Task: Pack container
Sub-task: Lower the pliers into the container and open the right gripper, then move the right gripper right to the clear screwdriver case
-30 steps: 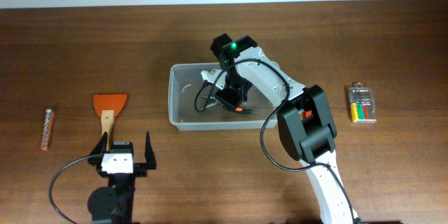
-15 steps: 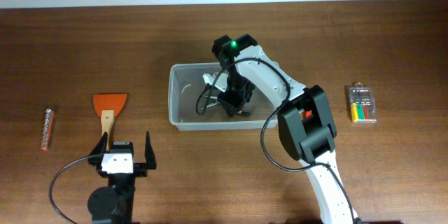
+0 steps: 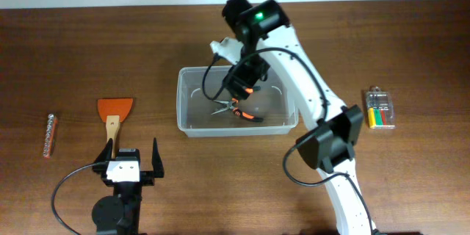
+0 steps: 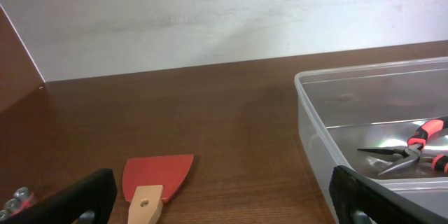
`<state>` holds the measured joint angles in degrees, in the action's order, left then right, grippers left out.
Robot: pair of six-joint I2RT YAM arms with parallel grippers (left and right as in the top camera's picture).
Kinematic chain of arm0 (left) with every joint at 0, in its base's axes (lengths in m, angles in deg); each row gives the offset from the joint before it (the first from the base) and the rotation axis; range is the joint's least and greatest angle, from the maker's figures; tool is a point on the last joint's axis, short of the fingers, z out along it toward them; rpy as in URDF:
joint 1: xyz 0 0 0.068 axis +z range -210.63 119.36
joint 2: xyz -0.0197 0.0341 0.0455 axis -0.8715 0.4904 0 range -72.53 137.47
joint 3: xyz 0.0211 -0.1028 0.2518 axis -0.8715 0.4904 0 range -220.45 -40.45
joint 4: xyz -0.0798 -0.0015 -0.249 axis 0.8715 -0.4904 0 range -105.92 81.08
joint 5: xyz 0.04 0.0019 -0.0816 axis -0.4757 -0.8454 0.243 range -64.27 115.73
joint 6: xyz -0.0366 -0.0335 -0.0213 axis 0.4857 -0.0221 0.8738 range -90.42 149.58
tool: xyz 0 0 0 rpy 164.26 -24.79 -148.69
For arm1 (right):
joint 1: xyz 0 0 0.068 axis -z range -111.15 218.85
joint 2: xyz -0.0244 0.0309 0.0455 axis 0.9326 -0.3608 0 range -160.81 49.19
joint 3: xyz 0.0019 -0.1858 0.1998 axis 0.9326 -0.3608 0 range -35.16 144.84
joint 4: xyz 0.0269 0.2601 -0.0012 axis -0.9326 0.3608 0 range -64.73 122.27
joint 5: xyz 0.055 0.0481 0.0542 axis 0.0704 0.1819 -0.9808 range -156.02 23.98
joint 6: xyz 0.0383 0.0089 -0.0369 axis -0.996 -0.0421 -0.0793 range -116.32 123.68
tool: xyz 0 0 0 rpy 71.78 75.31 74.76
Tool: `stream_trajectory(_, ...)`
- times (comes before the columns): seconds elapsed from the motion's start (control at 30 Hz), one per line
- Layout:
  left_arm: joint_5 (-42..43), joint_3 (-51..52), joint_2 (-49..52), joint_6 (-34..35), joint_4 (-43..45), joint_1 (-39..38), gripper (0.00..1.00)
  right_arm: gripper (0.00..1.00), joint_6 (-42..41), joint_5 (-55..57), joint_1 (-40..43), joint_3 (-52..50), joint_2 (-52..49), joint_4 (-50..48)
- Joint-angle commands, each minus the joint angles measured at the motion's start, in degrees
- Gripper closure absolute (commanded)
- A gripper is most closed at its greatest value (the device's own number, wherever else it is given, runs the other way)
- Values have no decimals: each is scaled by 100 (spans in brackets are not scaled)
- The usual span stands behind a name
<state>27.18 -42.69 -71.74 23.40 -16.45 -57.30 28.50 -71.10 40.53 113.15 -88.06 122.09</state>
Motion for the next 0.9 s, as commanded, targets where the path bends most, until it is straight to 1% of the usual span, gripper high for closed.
stream_trajectory(0.0,-24,35,-46,55,2,-28,1,1,-361,774,372,210,601,52)
stream_trajectory(0.07,-24,35,-46,55,0,-28,1,1,-595,1036,629,210,835,52)
stream_trajectory(0.13,-22,35,-46,55,2,-28,1,1,-678,1054,911,208,1054,52)
stream_trajectory(0.3,-24,35,-46,55,0,-28,1,1,-1189,1047,1707,-7,1742,55)
stream_trajectory(0.37,-24,35,-46,55,2,-28,1,1,-1185,1029,1996,-315,2111,52)
stream_trajectory(0.47,-22,35,-46,55,2,-28,1,1,-1150,1025,2457,-1097,2791,52)
stream_trajectory(0.6,-22,35,-46,55,0,-28,1,1,-568,890,3132,-2212,3493,-234)
stream_trajectory(0.7,-24,35,-46,55,2,-28,1,1,-516,835,3711,-2758,3574,-629)
stream_trajectory(0.87,-24,35,-46,55,2,-28,1,1,-535,673,4415,-3547,3237,-1128)
